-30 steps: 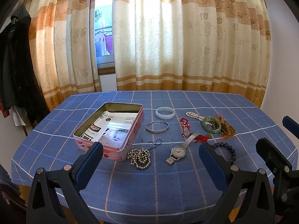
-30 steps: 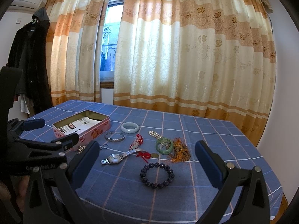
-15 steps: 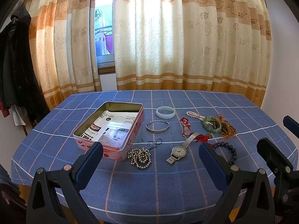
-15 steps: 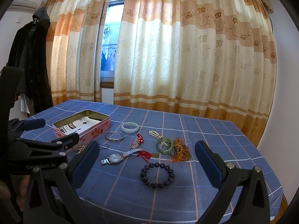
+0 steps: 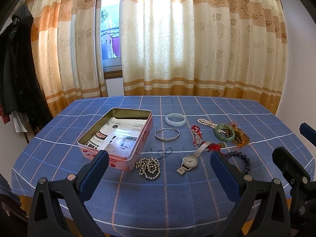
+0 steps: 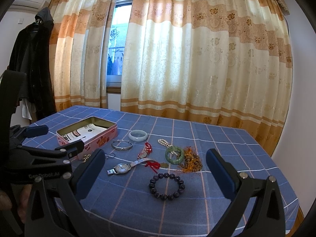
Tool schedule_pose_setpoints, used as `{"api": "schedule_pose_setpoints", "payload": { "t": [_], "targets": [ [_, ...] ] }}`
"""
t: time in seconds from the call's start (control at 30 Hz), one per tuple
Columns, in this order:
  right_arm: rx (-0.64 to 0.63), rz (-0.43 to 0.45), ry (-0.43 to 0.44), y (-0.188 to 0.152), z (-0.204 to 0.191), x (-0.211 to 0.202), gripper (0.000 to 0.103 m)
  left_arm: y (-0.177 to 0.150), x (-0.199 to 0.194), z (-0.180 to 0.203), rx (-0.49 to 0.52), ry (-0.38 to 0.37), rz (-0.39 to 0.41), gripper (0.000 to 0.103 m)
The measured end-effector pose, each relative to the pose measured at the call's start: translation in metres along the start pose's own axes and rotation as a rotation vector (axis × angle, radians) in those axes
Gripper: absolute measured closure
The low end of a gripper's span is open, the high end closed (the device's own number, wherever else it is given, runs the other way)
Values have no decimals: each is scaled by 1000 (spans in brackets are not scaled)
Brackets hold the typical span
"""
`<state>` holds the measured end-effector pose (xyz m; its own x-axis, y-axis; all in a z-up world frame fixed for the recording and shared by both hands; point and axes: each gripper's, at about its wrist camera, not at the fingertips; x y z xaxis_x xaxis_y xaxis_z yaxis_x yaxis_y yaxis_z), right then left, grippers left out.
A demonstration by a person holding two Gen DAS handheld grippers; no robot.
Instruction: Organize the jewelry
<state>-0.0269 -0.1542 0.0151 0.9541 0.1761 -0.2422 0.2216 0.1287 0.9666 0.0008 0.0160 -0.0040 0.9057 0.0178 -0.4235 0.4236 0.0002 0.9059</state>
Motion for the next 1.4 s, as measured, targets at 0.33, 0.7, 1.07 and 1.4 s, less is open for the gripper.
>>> {"api": "schedule_pose_setpoints", "payload": {
  "t": [0.33,0.7,1.07,1.4],
  "targets": [
    [-1,0,1,0,-1,1,0,0,1,-1,-2,-2,-3,1],
    [11,-15,1,-8,2,7,0,-1,8,1,3,-20,-20,1],
    [48,-173,-15,-55,29,46,0,-30,59,3,3,-80,-133,1],
    [89,-312,8,-73,48,89,13,-29,104,27,75,-154,-182,1]
  ]
}}
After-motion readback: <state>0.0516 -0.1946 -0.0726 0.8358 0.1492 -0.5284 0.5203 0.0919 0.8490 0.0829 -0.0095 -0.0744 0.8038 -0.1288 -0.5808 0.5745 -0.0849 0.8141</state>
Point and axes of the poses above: each gripper's, at about its wrist camera, not at the fingertips, and x roughly the way its jaws point, z to its right, y to its top, and after that the axes turned 3 degrees about z, right-handed
